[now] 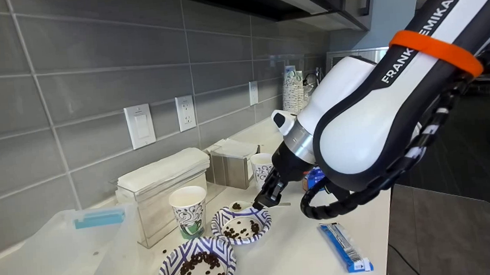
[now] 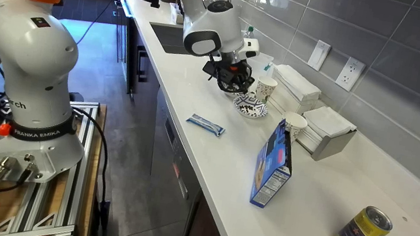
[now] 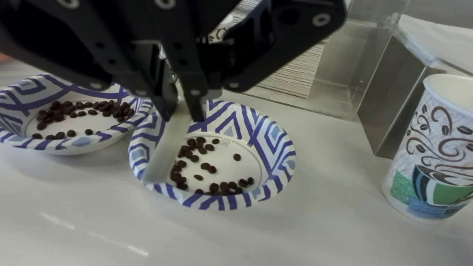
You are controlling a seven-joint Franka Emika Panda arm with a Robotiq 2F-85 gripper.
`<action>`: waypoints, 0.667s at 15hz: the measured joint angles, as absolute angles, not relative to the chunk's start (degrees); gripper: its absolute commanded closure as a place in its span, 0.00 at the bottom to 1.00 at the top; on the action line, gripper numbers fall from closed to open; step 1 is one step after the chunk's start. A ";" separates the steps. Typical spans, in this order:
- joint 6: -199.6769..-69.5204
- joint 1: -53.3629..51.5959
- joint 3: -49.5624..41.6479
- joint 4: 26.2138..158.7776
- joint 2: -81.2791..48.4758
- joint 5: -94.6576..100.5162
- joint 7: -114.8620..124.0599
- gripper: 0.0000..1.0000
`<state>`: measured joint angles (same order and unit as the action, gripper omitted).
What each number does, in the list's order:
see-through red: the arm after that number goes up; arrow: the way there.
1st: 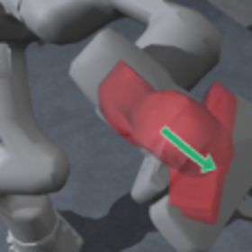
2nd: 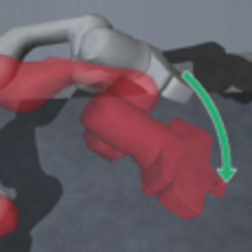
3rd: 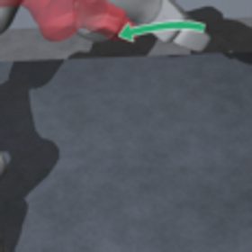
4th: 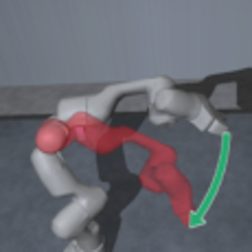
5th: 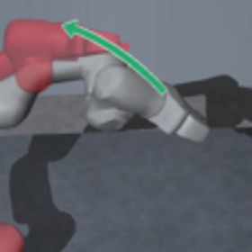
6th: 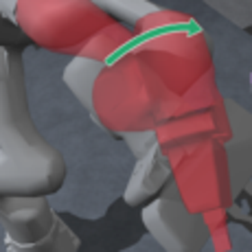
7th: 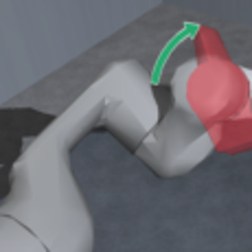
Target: Pick up the spoon, get some of the objects from the bowl on the left and put them in the bowl on the right
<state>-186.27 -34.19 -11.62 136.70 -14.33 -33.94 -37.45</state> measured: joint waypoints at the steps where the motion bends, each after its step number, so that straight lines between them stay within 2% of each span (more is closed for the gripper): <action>1: -186.26 -35.73 -13.58 136.79 -14.58 -33.31 -37.74 0.97; 5: -186.23 -41.58 -21.15 136.84 -15.55 -31.09 -39.20 0.97; 10: -185.78 -46.83 -25.80 136.81 -15.85 -28.58 -41.85 0.97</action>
<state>-185.78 -46.83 -25.80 136.81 -15.85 -28.58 -41.85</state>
